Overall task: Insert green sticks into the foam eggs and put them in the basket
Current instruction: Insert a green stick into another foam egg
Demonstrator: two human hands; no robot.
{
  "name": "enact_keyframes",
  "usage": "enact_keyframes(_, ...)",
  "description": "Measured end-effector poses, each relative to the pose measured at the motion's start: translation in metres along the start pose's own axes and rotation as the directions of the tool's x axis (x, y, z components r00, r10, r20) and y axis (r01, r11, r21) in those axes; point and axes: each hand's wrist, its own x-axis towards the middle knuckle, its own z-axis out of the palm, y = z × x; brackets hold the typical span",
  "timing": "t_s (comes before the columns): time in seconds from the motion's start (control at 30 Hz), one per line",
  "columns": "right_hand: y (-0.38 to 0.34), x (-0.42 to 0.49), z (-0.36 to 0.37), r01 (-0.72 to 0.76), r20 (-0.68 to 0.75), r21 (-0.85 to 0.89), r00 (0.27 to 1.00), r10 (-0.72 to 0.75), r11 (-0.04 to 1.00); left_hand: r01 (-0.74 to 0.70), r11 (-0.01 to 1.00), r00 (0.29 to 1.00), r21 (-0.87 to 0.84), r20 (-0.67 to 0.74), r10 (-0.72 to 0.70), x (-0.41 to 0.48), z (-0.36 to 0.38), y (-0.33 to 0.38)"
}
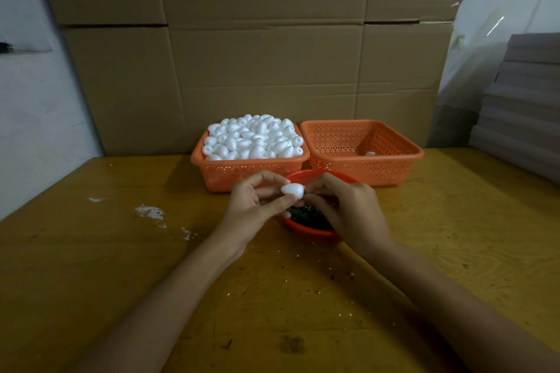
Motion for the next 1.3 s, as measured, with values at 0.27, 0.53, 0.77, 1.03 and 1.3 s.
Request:
enact_keyframes(0.27,0.0022,-0.0016,0.0044,-0.086,0.013,0.065,0.996,0.086,0.994,-0.06,0.997,0.998,0.046,0.019,0.06,0.0024,0.0015,-0.0015)
enact_keyframes(0.53,-0.0017,-0.0018,0.0059,-0.099,0.056,0.093,0.994,0.094,0.991,-0.1,0.994,0.995,0.043,0.003,0.1,0.0008,0.0044,0.0021)
enact_keyframes(0.77,-0.0004,-0.0014,0.0077,-0.095,0.098,0.1,0.992,0.085,0.99,-0.116,0.989,0.993,0.091,0.033,0.113,0.0022,0.0017,-0.0009)
enact_keyframes(1.03,-0.0009,-0.0016,0.0084,-0.076,0.115,0.135,0.992,0.061,0.988,-0.177,0.976,0.984,0.129,0.026,0.175,0.0032,0.0029,-0.0028)
enact_keyframes(1.3,-0.0023,-0.0024,0.0091,-0.044,0.093,0.146,0.995,0.03,0.988,-0.161,0.977,0.987,0.137,-0.001,0.162,0.0036,0.003,-0.0039)
